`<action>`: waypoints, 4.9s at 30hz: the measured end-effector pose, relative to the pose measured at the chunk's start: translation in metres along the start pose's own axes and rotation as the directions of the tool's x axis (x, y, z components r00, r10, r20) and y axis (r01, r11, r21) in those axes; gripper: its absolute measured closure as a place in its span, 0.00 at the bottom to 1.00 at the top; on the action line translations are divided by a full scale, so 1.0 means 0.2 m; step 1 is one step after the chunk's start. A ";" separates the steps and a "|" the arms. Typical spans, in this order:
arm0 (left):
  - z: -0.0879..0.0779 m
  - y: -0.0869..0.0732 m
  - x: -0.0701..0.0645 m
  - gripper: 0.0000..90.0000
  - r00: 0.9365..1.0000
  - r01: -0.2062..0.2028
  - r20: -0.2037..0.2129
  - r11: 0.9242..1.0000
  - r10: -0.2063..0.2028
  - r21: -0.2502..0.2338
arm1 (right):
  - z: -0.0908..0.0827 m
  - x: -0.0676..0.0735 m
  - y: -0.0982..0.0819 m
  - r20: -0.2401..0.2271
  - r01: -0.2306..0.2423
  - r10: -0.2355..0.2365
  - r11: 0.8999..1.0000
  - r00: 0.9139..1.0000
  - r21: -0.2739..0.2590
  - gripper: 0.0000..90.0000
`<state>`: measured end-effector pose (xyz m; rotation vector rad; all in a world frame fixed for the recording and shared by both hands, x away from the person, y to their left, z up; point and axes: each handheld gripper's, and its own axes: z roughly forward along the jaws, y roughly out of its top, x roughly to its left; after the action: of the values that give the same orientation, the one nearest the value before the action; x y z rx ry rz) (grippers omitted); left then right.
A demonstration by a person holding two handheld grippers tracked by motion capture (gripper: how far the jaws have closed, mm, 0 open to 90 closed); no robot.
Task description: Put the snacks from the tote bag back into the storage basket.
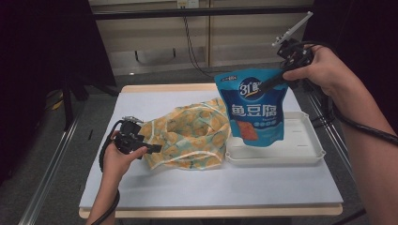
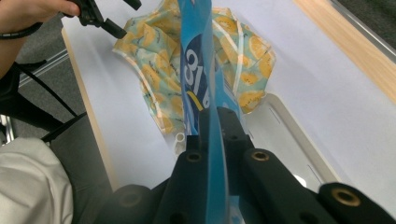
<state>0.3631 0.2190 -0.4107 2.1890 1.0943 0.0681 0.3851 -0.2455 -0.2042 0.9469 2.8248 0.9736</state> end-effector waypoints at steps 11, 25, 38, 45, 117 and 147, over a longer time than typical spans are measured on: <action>0.00 0.00 0.00 0.08 1.000 -0.020 0.002 1.000 0.020 0.014 | 0.09 -0.01 -0.05 -0.008 0.011 -0.011 0.999 1.000 0.031 1.00; 0.00 0.00 0.00 0.08 1.000 -0.020 0.005 1.000 0.020 0.008 | 0.19 -0.03 -0.08 -0.021 0.027 -0.026 0.998 0.999 0.054 1.00; -0.01 0.00 0.00 0.08 1.000 -0.012 0.007 1.000 0.012 -0.004 | 0.24 -0.04 -0.11 -0.038 0.040 -0.037 0.997 0.999 0.061 1.00; -0.02 0.00 0.00 0.08 1.000 -0.016 0.003 1.000 0.016 -0.007 | 0.26 -0.06 -0.13 -0.044 0.045 -0.043 0.998 0.998 0.052 1.00; -0.02 0.03 -0.02 0.08 0.999 -0.026 0.021 0.999 0.026 -0.034 | 0.19 -0.13 -0.35 -0.030 0.000 0.001 1.000 1.000 0.028 0.97; 0.00 0.06 -0.04 0.07 0.998 -0.050 0.022 0.998 0.051 -0.025 | 0.19 -0.11 -0.39 0.047 -0.008 0.010 0.999 0.999 -0.032 0.32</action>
<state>0.3656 0.2085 -0.4013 2.1909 1.0207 0.0784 0.3682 -0.2843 -0.2823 0.9669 2.7611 0.9804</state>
